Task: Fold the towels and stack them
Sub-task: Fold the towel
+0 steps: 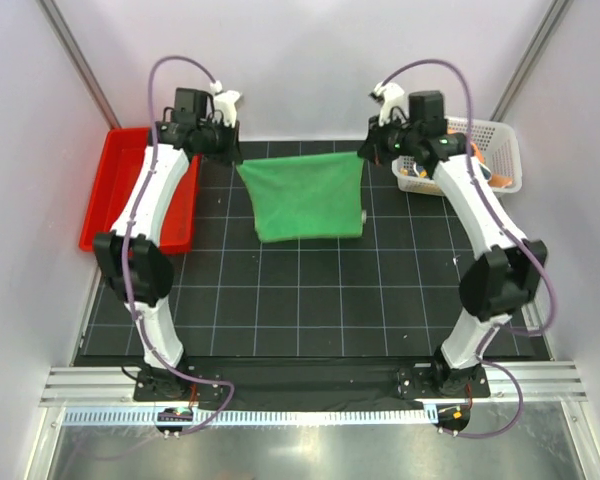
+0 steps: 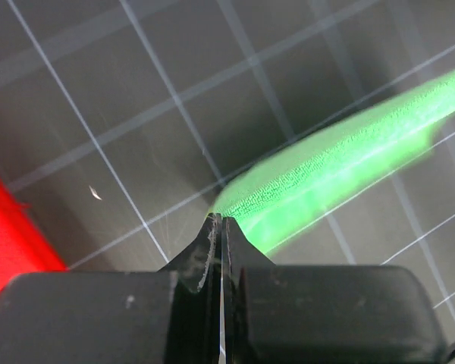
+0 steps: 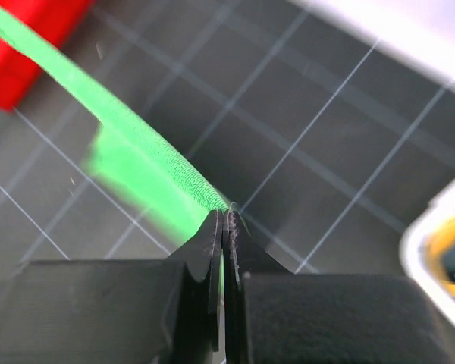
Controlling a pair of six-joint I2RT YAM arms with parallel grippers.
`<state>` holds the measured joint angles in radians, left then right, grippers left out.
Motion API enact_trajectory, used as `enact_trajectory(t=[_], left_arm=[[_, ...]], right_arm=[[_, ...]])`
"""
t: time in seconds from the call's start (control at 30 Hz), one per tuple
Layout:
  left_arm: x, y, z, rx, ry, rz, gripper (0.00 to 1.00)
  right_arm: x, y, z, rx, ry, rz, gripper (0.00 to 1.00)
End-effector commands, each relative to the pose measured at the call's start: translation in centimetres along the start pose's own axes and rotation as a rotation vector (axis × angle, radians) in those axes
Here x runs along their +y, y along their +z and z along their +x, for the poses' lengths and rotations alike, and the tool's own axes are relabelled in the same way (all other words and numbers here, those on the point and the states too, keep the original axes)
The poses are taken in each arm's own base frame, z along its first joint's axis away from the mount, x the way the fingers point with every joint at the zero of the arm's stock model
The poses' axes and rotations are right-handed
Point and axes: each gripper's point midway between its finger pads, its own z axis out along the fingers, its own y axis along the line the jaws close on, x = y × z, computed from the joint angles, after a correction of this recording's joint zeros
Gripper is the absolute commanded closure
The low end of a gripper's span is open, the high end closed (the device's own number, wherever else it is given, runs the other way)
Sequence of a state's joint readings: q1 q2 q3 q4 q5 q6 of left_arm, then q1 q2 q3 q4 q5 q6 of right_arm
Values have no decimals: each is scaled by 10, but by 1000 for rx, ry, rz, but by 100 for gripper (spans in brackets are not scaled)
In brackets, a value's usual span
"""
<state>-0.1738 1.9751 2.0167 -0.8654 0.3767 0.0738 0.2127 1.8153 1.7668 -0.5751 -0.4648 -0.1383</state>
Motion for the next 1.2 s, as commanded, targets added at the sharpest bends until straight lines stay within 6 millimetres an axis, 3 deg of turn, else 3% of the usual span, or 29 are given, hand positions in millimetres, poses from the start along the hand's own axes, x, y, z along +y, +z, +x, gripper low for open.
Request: enact_trajectory(t=[0.0, 0.03, 0.13, 0.17, 0.2, 0.27, 0.3, 0.33, 0.37, 0.4, 0.53, 0.6, 0.67, 0.73, 0.9, 1.0, 1.03, 1.07, 1.1, 1.13, 1.17], left_arm=[[-15, -44, -28, -121, 36, -68, 100], [-21, -58, -34, -148, 45, -74, 100], [-43, -71, -30, -158, 66, -52, 100], [-56, -88, -35, -196, 89, -45, 100], [-62, -86, -27, -183, 91, -34, 100], [-92, -107, -28, -227, 134, 6, 100], [-113, -117, -9, -211, 153, 19, 100], [-113, -117, -9, -211, 153, 19, 100], [-123, -124, -6, -216, 165, 21, 100], [-130, -138, -1, -229, 161, 20, 100], [-138, -162, 13, -247, 111, 0, 100], [-131, -158, 19, -227, 91, -32, 100], [-124, -139, 30, -168, 72, -56, 100], [-116, -121, 37, -118, 74, -78, 100], [-96, -49, 64, 8, 67, -94, 100], [-80, -12, 62, 16, 67, -102, 100], [-75, -4, 60, 16, 59, -94, 100], [-65, 18, 63, 34, 56, -91, 100], [-61, 23, 49, 7, 54, -87, 100], [-52, 33, 47, 16, 37, -74, 100], [-41, 54, 56, 61, 21, -72, 100]], right_arm=[[7, -41, -33, -108, -23, 72, 99], [9, -47, -36, -119, -27, 77, 99], [24, -77, -43, -162, -35, 82, 99], [26, -80, -35, -153, -23, 81, 99], [31, -86, -33, -158, -23, 77, 99], [46, -106, -24, -172, -20, 67, 99], [64, -126, -15, -190, -23, 49, 99], [65, -126, -14, -185, -21, 43, 99], [76, -144, -15, -219, -34, 43, 99], [80, -147, -5, -206, -22, 38, 99], [104, -177, 5, -237, -9, 23, 99], [107, -180, 12, -241, -4, 22, 99], [105, -173, 18, -230, 16, 19, 99], [97, -153, 31, -189, 45, 18, 99], [86, -102, 62, -108, 100, -33, 99], [72, -68, 68, -106, 94, -37, 99], [62, -44, 80, -53, 109, -39, 99], [57, -35, 75, -50, 105, -36, 99], [50, -26, 75, -42, 99, -32, 99], [41, 0, 93, 22, 123, -36, 99], [35, 8, 82, 7, 116, -32, 99]])
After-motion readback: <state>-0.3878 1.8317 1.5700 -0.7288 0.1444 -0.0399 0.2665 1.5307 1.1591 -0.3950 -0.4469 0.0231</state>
